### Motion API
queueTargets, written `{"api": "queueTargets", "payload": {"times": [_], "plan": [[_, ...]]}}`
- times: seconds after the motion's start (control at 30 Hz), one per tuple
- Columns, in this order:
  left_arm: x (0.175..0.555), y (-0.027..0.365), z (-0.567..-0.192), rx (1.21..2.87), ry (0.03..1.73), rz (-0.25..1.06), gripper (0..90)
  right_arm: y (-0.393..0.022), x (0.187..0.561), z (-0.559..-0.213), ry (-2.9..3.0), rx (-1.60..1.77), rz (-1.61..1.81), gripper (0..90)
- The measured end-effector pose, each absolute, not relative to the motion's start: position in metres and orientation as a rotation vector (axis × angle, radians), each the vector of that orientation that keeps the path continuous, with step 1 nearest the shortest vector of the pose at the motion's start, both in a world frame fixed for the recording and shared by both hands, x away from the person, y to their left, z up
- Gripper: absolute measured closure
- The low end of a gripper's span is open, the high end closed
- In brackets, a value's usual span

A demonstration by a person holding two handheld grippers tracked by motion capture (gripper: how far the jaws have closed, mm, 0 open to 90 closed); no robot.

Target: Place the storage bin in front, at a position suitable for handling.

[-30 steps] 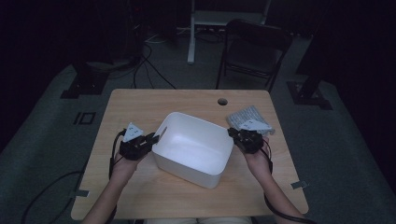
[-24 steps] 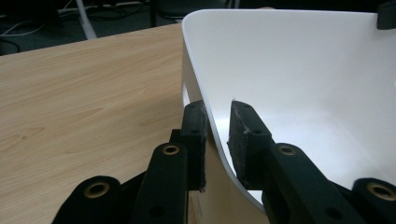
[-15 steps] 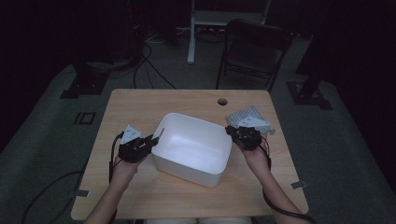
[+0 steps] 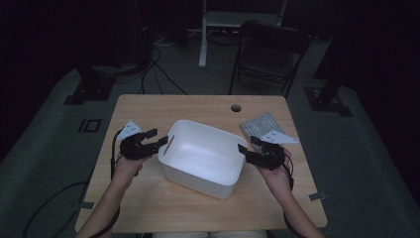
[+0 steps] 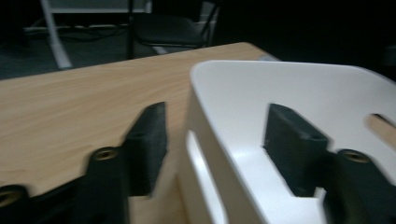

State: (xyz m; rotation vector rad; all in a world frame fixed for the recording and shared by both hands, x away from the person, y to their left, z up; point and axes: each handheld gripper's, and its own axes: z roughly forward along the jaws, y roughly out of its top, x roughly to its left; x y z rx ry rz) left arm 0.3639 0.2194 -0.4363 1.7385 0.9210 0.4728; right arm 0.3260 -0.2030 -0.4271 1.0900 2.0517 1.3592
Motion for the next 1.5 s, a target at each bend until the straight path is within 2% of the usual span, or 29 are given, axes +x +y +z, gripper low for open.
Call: {"api": "queueTargets", "payload": {"times": [0.4,0.5,0.53,0.6,0.63,0.93,1.0,1.13,1.5], "plan": [[0.407,0.209,-0.436,1.799,0.834,0.425,38.7,-0.204,0.317,-0.445,2.050,1.201,1.385,28.4],[0.415,0.204,-0.436,1.838,0.816,0.419,41.4,-0.201,0.316,-0.446,2.049,1.209,1.375,27.7],[0.417,0.203,-0.436,1.844,0.813,0.417,45.5,-0.201,0.315,-0.446,2.050,1.212,1.375,27.7],[0.423,0.200,-0.435,1.863,0.810,0.399,46.5,-0.200,0.314,-0.447,2.048,1.218,1.371,27.8],[0.425,0.198,-0.435,1.871,0.807,0.408,50.6,-0.200,0.313,-0.447,2.047,1.223,1.375,27.8],[0.437,0.190,-0.440,1.907,0.827,0.387,67.4,-0.193,0.312,-0.455,2.060,1.249,1.355,28.7],[0.437,0.189,-0.440,1.903,0.830,0.388,68.3,-0.193,0.312,-0.455,2.058,1.250,1.355,30.4],[0.436,0.185,-0.438,1.904,0.824,0.399,79.2,-0.191,0.311,-0.455,2.059,1.243,1.347,32.7],[0.426,0.191,-0.437,1.896,0.860,0.409,80.7,-0.185,0.319,-0.457,2.070,1.277,1.303,44.0]]}}
